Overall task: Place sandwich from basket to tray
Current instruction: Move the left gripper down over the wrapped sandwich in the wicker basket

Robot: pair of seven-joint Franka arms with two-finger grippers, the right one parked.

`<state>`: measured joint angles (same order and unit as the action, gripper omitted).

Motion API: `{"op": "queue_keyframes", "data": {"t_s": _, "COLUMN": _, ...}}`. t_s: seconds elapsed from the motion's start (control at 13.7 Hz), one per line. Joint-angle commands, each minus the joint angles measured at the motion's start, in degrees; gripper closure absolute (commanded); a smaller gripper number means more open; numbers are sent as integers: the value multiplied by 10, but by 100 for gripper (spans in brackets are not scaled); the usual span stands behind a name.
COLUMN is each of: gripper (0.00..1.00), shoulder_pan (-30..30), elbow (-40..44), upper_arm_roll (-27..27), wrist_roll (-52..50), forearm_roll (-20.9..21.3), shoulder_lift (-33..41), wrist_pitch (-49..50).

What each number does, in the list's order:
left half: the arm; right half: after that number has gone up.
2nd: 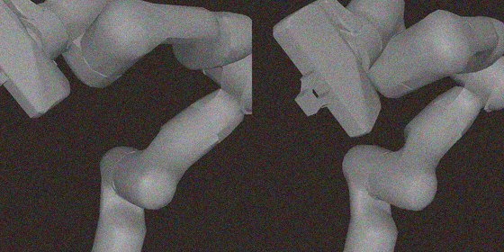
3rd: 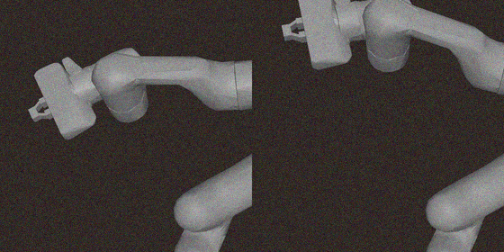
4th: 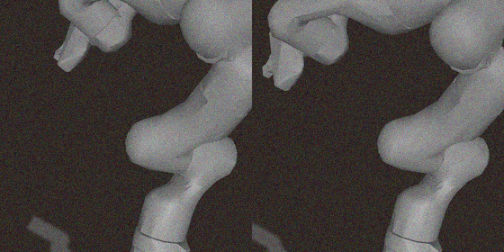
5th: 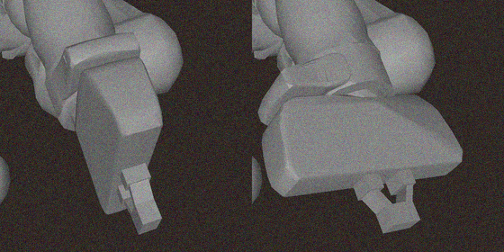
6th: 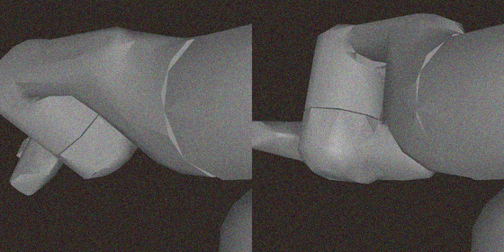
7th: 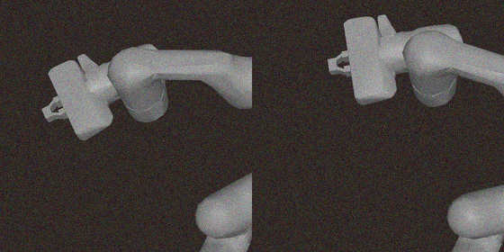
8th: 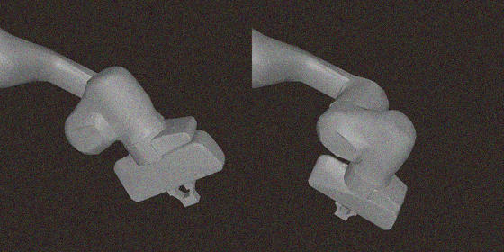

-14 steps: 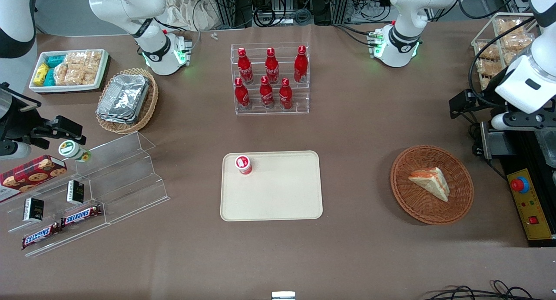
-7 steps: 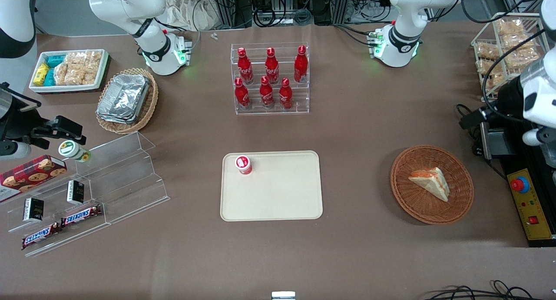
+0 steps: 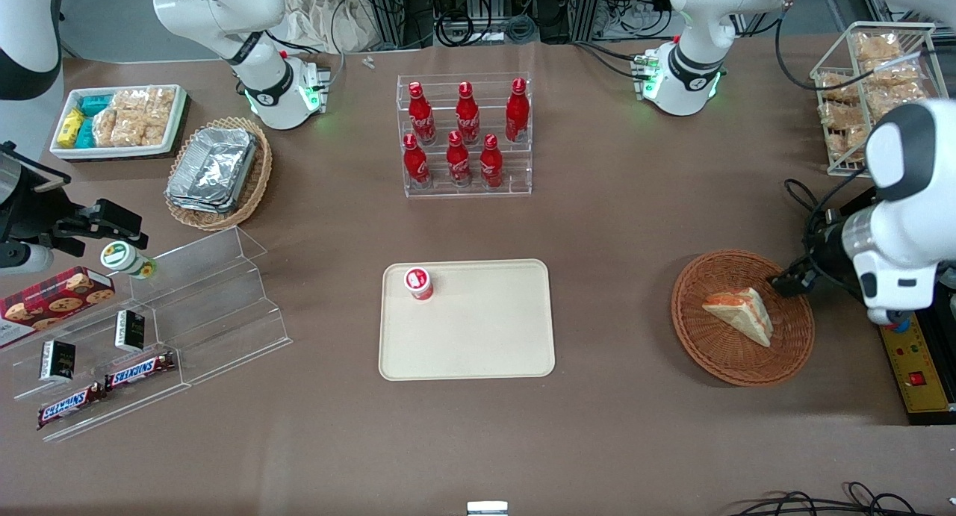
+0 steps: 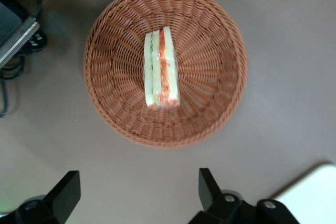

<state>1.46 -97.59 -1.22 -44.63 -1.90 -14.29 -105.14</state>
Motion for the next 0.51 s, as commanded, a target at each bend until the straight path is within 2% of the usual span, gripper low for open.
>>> {"op": "queue_keyframes", "data": {"t_s": 0.0, "gripper": 0, "shoulder_pan": 16, "elbow": -72, "upper_arm_roll": -2, "wrist_roll": -38, "forearm_roll": -3, "shoulder_lift": 9, "wrist_pitch": -86}}
{"op": "queue_keyframes", "data": {"t_s": 0.22, "gripper": 0, "shoulder_pan": 15, "elbow": -164, "upper_arm_roll": -2, "wrist_roll": -98, "forearm_roll": -2, "shoulder_lift": -6, "wrist_pitch": -250}}
{"op": "queue_keyframes", "data": {"t_s": 0.44, "gripper": 0, "shoulder_pan": 16, "elbow": -197, "upper_arm_roll": -2, "wrist_roll": -117, "forearm_roll": -4, "shoulder_lift": -41, "wrist_pitch": -332}}
